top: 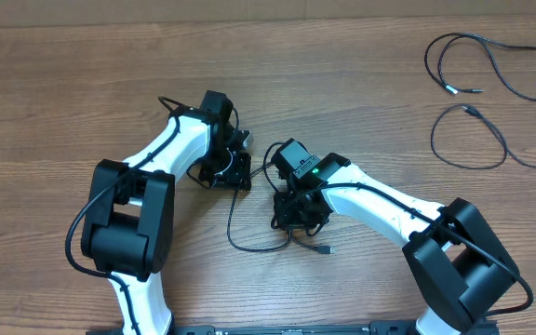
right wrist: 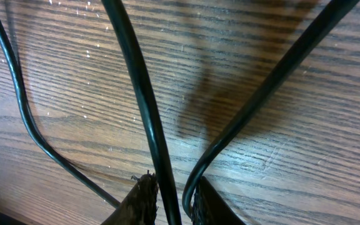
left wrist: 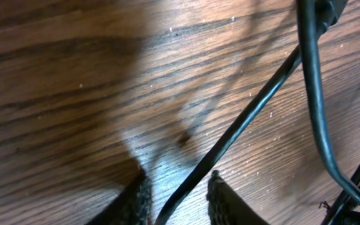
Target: Untangle cables
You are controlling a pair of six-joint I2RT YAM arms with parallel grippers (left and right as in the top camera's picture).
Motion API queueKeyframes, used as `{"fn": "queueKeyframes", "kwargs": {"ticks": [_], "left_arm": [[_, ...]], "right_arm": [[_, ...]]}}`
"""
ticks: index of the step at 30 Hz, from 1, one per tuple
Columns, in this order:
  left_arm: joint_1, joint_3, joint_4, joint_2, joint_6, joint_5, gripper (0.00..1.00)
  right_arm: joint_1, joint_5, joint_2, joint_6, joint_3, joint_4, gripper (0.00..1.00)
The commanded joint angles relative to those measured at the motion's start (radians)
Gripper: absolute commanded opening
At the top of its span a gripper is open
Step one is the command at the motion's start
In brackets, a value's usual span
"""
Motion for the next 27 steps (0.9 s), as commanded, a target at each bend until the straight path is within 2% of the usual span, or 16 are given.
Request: {"fn": "queueKeyframes", "kwargs": {"ticks": [1, 4, 5, 9, 18, 27], "left_arm": [[-0.008, -0.046, 0.010, 0.029, 0.022, -0.022, 0.22], [-0.009, -0.046, 0.015, 0.029, 0.018, -0.011, 0.05], [-0.009, -0.046, 0.018, 0.029, 0.018, 0.006, 0.04], [-0.009, -0.046, 0.045, 0.029, 0.019, 0.126, 0.04], [-0.009, -0.046, 0.108, 0.029, 0.023, 0.350, 0.04], [-0.007, -0.045, 0.090, 0.029, 0.023, 0.333, 0.04]], "right_arm": [[0.000, -0.006, 0.007, 0.003, -0.005, 0.004, 0.20], [0.000, -0.006, 0.007, 0.003, -0.005, 0.005, 0.20], [0.000, -0.009, 0.007, 0.003, -0.005, 0.006, 0.19], [0.000, -0.047, 0.007, 0.003, -0.005, 0.023, 0.15], [0.000, -0.061, 0.007, 0.003, -0.005, 0.030, 0.15], [-0.007, -0.077, 0.007, 0.003, 0.004, 0.045, 0.15]]}}
